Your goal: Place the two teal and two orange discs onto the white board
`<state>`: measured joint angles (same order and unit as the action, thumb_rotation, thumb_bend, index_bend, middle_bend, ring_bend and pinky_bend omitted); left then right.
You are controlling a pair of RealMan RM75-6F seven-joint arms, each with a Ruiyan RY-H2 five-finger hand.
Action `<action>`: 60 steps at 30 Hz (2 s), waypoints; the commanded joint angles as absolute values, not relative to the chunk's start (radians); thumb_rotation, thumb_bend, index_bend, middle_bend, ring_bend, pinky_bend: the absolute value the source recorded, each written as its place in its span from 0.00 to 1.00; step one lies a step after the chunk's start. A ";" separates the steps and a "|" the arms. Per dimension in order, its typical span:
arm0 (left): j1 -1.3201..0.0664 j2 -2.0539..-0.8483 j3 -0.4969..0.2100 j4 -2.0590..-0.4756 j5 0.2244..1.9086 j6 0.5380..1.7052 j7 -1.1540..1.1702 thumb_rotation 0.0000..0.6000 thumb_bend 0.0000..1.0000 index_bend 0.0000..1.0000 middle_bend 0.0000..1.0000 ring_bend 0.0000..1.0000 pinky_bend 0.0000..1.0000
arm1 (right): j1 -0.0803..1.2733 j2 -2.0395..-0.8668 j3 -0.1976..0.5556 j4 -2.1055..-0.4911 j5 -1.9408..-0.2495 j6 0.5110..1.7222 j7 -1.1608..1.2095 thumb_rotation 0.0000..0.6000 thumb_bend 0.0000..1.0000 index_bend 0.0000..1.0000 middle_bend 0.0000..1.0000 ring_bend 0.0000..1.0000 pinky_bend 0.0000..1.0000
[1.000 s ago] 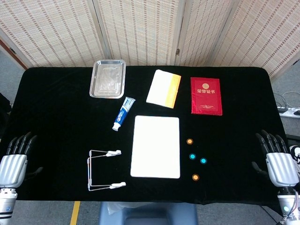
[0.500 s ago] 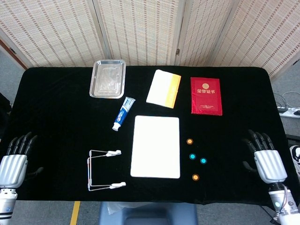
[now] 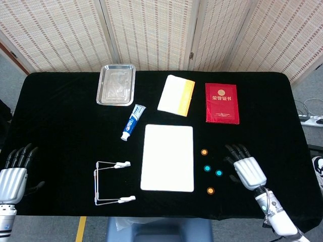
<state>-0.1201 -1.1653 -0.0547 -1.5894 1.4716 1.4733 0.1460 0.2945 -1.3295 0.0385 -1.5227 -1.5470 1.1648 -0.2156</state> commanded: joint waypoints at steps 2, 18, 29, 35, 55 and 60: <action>-0.119 -1.168 -0.054 -1.585 1.471 1.474 0.143 1.00 0.16 0.02 0.00 0.00 0.00 | 0.331 -1.387 0.047 -1.478 -1.530 1.118 -0.226 1.00 0.32 0.39 0.10 0.00 0.00; -0.118 -1.172 -0.055 -1.577 1.466 1.472 0.138 1.00 0.16 0.02 0.00 0.00 0.00 | 0.418 -1.497 0.062 -1.389 -1.466 1.020 -0.215 1.00 0.32 0.46 0.11 0.00 0.00; -0.116 -1.176 -0.055 -1.567 1.470 1.476 0.129 1.00 0.16 0.02 0.00 0.00 0.00 | 0.445 -1.522 0.064 -1.375 -1.428 0.999 -0.234 1.00 0.32 0.48 0.11 0.00 0.00; -0.114 -1.177 -0.055 -1.561 1.470 1.478 0.120 1.00 0.16 0.02 0.00 0.00 0.00 | 0.457 -1.533 0.062 -1.368 -1.408 0.985 -0.241 1.00 0.33 0.49 0.11 0.00 0.00; -0.116 -1.184 -0.056 -1.546 1.474 1.478 0.108 1.00 0.16 0.02 0.00 0.00 0.00 | 0.470 -1.528 0.055 -1.375 -1.385 0.994 -0.215 1.00 0.40 0.56 0.15 0.00 0.00; -0.117 -1.182 -0.057 -1.548 1.474 1.478 0.109 1.00 0.16 0.02 0.00 0.00 0.00 | 0.475 -1.509 0.059 -1.411 -1.408 1.018 -0.196 1.00 0.40 0.56 0.16 0.01 0.00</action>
